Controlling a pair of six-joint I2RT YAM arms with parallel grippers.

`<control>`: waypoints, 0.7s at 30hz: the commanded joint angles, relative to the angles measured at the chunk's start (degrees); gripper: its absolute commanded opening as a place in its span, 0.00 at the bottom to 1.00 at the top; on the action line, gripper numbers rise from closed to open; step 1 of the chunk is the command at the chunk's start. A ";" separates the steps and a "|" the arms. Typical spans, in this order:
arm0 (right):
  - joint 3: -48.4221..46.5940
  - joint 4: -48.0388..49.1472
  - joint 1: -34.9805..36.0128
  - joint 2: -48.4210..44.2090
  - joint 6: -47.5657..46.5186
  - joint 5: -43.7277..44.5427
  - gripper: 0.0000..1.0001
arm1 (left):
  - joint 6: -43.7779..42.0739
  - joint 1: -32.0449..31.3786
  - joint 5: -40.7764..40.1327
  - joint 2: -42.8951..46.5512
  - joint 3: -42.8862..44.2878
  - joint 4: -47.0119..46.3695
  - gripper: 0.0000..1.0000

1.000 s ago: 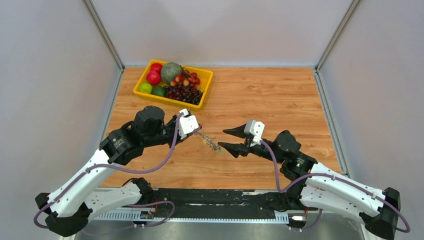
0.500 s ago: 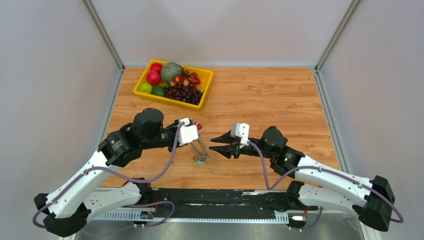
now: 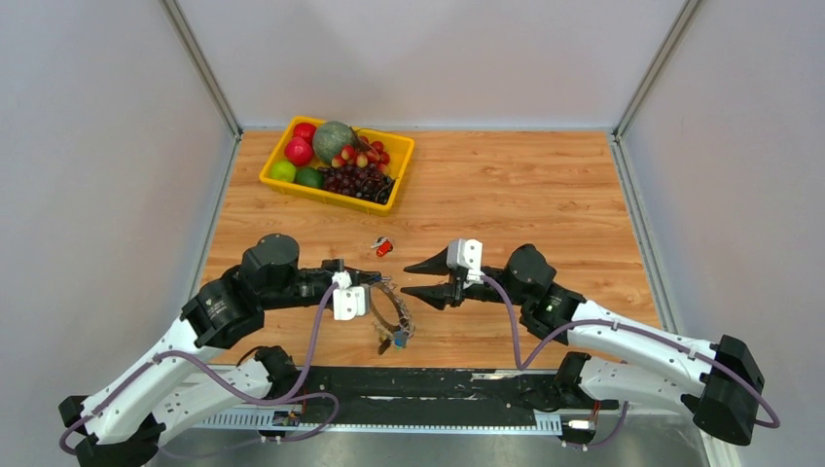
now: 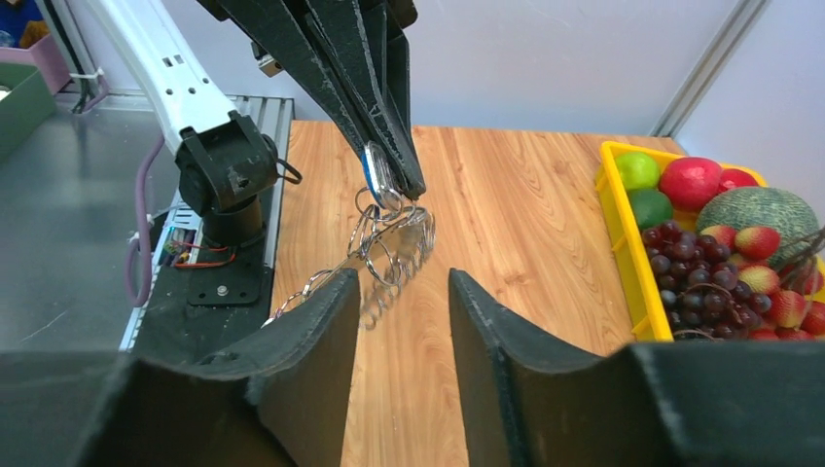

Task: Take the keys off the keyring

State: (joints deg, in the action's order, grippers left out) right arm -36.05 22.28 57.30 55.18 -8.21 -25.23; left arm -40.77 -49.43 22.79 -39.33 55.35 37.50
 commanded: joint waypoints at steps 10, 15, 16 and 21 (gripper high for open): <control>-5.31 3.26 1.58 4.58 -3.33 -5.22 0.33 | -3.17 -0.18 7.61 2.74 0.37 -8.51 0.00; -5.07 4.34 1.70 4.31 -3.03 -4.63 0.28 | -3.19 -0.14 8.35 2.43 0.18 -8.84 0.00; -4.88 4.60 1.72 4.10 -2.92 -4.61 0.31 | -3.13 -0.14 8.47 2.49 0.14 -8.87 0.00; -4.05 5.92 1.69 3.14 -2.69 -5.72 0.40 | -2.98 -0.14 9.20 2.35 -0.04 -8.97 0.00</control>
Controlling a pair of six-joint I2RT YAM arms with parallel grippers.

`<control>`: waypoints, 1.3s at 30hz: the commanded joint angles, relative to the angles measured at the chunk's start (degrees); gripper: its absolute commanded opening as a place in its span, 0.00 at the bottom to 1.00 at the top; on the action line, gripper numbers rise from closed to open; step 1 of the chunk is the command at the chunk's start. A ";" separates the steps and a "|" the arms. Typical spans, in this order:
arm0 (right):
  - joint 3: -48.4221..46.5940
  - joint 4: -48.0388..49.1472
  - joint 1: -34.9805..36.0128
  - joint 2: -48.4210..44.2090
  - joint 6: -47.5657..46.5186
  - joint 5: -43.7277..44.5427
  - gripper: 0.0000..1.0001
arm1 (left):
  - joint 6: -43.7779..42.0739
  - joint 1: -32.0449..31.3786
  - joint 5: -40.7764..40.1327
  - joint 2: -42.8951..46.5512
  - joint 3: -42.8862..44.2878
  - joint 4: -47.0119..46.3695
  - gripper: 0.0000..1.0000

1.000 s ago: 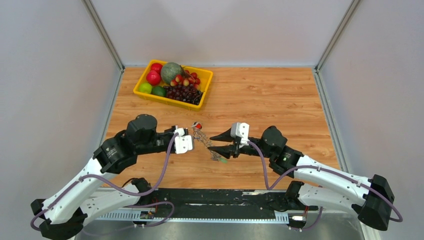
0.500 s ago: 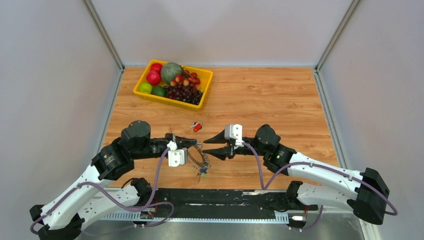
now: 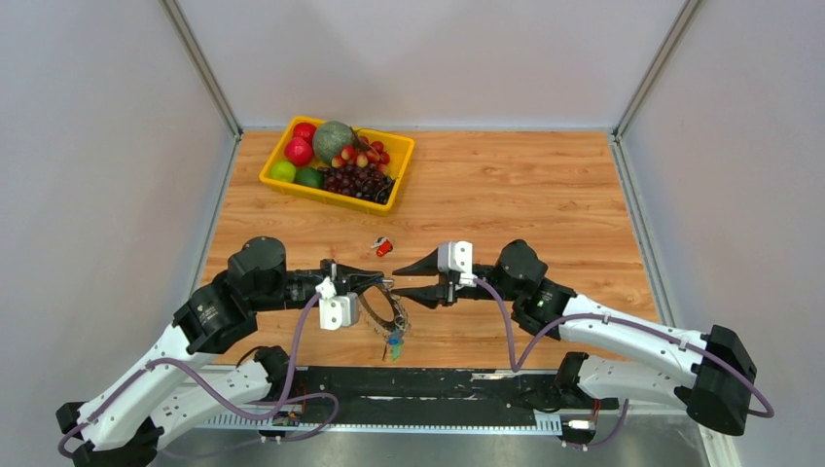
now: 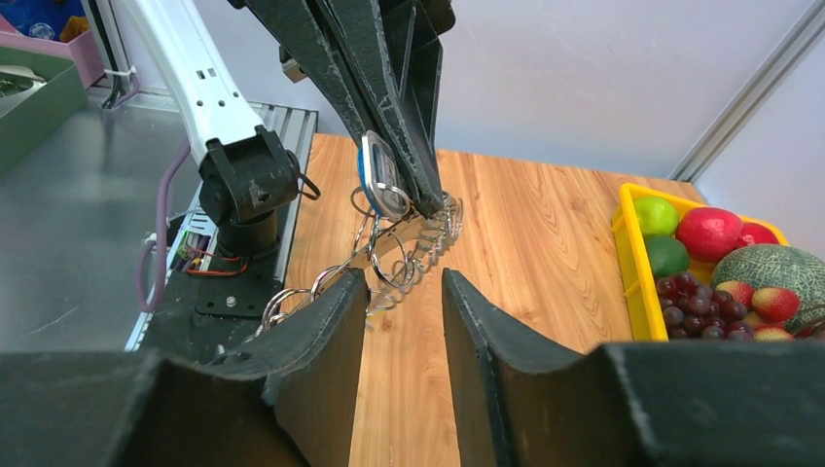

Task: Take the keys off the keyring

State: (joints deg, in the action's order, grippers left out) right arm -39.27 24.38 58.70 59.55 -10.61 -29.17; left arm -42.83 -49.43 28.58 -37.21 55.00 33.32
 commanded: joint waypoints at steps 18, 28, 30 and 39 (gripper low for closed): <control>-1.95 -0.77 0.29 -3.02 2.27 4.56 0.00 | 0.11 -0.12 3.70 0.44 -0.33 -5.46 0.00; -5.02 -11.21 0.19 -2.56 7.52 13.34 0.17 | -0.22 -0.12 3.18 0.07 -0.12 -5.42 0.00; -3.23 -11.20 0.22 -4.60 6.58 12.84 0.20 | -0.24 -0.14 3.23 0.04 -0.15 -5.38 0.00; 0.16 -11.11 0.26 -10.99 2.88 6.78 0.33 | 0.17 -0.10 3.50 0.11 -1.03 -6.48 0.00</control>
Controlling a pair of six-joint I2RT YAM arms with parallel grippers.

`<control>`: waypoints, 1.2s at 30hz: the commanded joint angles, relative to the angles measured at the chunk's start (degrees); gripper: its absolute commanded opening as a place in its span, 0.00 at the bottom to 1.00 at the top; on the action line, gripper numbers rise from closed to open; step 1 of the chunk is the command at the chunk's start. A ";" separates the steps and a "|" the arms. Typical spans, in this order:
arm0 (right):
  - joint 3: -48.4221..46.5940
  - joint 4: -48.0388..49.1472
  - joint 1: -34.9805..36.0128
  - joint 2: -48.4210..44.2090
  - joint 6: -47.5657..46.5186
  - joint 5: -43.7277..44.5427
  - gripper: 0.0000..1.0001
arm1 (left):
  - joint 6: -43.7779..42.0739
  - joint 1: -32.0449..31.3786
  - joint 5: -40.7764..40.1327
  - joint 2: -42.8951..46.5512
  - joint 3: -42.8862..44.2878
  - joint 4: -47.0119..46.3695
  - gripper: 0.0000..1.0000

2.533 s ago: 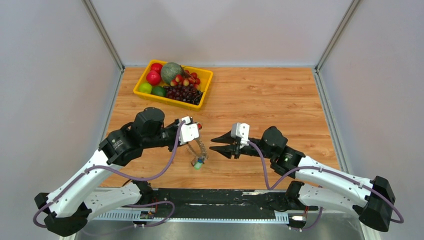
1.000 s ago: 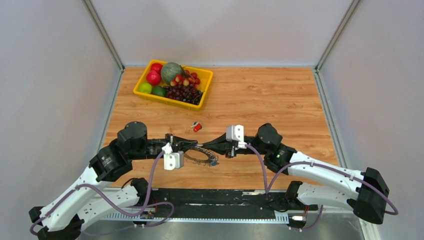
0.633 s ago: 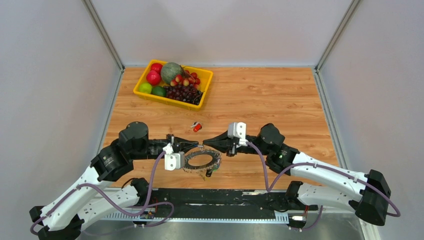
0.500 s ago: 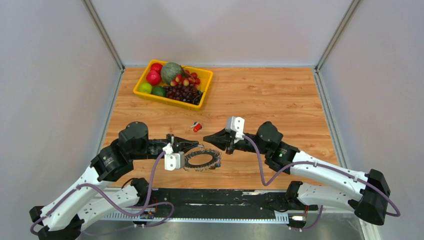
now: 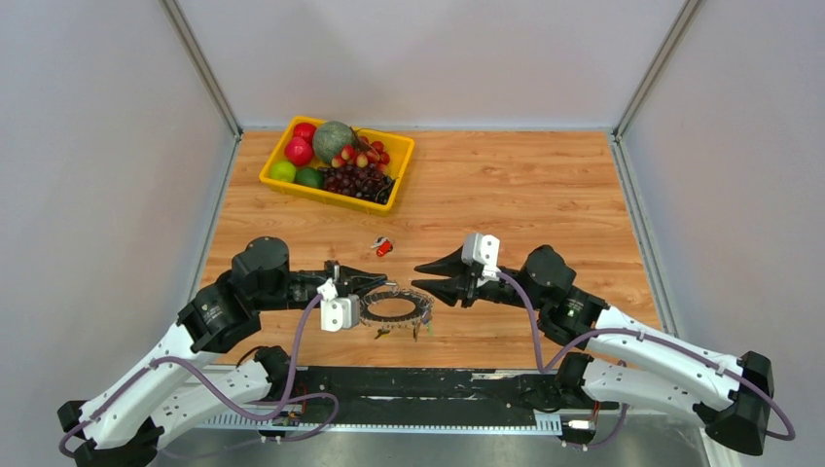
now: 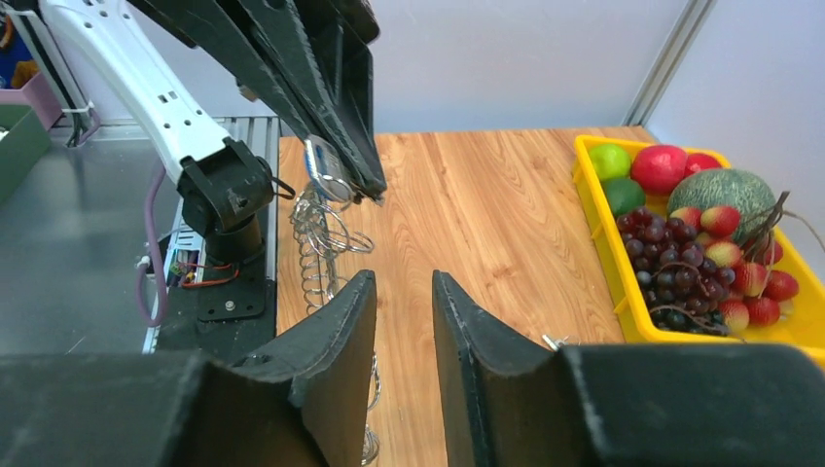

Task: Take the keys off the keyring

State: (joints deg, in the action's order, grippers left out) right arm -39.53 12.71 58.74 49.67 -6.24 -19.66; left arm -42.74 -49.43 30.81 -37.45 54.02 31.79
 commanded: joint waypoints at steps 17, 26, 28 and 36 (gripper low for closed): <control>0.33 8.31 0.52 7.41 9.10 -14.82 0.31 | 2.73 -0.14 -3.33 -1.95 -0.64 -7.58 0.00; 0.44 7.95 0.56 4.56 6.59 -7.61 0.31 | 2.67 -0.10 -1.50 -1.69 -1.65 -8.23 0.00; -0.04 7.46 0.51 4.18 5.28 -6.80 0.30 | 2.99 -0.09 -1.08 -1.55 -2.10 -8.89 0.00; -0.33 7.32 0.51 3.72 3.50 -5.83 0.20 | 3.93 -0.17 0.83 -1.17 -2.97 -11.25 0.00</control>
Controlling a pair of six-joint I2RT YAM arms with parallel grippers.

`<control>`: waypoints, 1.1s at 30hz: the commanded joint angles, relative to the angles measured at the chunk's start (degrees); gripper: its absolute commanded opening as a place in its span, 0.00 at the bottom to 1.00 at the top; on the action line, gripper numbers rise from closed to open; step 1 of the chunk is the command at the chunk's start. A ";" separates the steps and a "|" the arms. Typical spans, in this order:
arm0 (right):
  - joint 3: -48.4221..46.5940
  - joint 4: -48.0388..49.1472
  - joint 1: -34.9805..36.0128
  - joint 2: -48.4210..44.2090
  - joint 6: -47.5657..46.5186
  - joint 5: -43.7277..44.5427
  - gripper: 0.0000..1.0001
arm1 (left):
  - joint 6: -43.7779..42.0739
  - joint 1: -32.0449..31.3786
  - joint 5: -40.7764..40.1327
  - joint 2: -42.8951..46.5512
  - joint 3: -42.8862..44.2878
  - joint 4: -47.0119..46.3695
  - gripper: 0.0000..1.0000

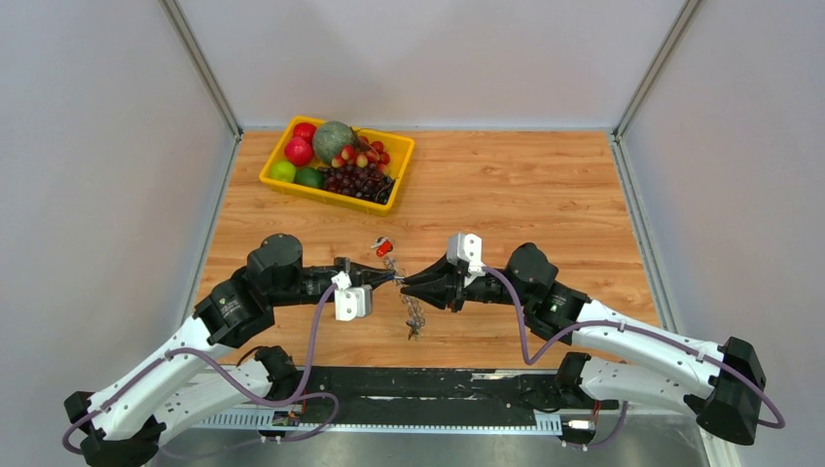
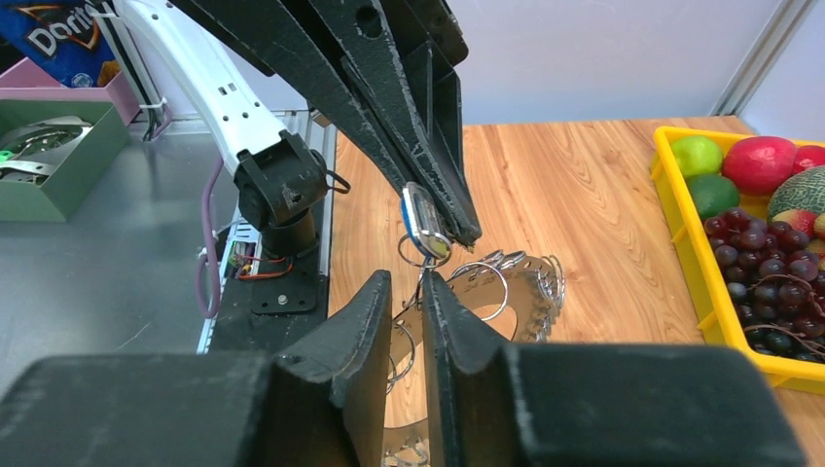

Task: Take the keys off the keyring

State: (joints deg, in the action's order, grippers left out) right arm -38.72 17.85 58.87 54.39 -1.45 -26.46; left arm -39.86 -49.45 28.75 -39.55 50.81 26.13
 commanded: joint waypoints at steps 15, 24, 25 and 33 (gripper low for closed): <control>-1.67 1.56 0.37 -1.13 0.03 -1.52 0.31 | 1.10 -0.19 1.18 1.40 -0.05 -5.04 0.00; -2.67 1.38 0.42 -0.93 0.39 -2.96 0.28 | 0.97 -0.25 0.72 1.31 -0.09 -4.45 0.00; -2.68 1.42 0.42 -0.95 0.46 -3.25 0.30 | 0.89 -0.23 0.41 1.31 -0.09 -4.36 0.00; -2.85 1.37 0.35 -1.04 0.92 -4.94 0.36 | 0.74 -0.12 0.50 1.43 -0.23 -4.33 0.00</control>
State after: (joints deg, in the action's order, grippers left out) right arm -39.00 17.80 59.02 54.28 -1.50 -29.17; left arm -39.20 -49.47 28.58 -38.94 50.30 25.06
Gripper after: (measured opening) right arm 0.364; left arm 0.008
